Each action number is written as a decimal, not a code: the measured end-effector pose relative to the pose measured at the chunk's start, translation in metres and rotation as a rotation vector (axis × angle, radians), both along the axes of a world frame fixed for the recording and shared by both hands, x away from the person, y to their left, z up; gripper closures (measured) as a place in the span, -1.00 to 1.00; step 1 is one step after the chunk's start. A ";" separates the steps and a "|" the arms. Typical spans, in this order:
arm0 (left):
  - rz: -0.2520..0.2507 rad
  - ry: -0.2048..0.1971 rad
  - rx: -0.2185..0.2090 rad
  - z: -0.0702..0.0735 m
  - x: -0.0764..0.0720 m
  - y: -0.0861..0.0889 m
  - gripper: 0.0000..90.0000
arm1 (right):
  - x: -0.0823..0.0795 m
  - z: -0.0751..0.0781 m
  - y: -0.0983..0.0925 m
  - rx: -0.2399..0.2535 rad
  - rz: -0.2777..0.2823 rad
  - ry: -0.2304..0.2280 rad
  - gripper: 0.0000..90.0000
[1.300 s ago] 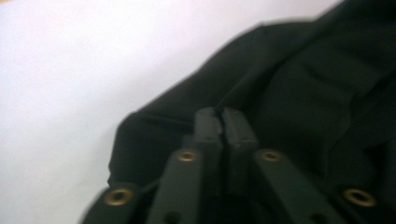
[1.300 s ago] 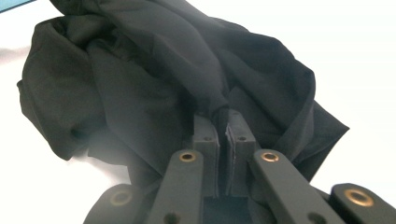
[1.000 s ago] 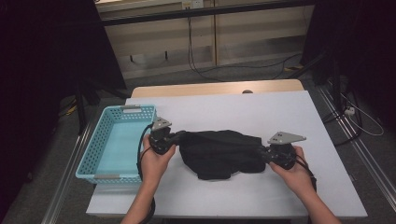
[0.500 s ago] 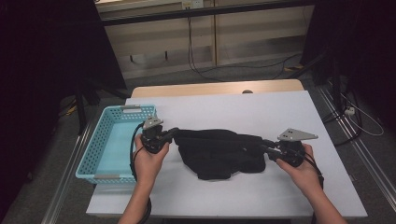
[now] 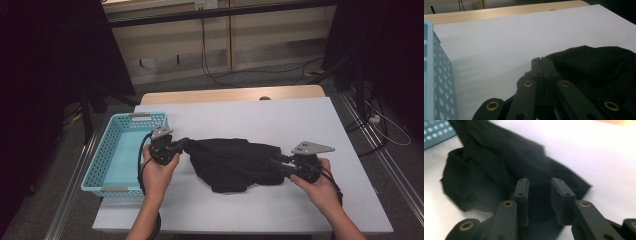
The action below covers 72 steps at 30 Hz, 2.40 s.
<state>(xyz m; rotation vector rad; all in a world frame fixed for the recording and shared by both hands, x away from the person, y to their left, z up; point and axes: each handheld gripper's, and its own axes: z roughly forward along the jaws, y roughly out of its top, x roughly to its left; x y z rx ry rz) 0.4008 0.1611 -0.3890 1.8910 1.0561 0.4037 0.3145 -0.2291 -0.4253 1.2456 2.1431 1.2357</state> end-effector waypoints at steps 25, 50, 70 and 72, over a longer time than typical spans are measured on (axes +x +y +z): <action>-0.001 0.026 -0.008 -0.004 0.000 0.000 0.99 | 0.010 -0.010 0.007 -0.062 -0.006 0.004 0.89; -0.113 0.011 -0.072 -0.017 0.004 -0.022 -0.19 | 0.010 -0.001 -0.045 0.018 -0.169 -0.054 0.91; -0.150 0.021 0.027 -0.025 0.015 -0.046 0.94 | 0.005 -0.004 -0.026 -0.003 -0.075 -0.046 0.89; -0.112 0.013 0.008 -0.018 0.014 -0.037 0.94 | 0.005 -0.004 -0.024 -0.013 -0.064 -0.048 0.89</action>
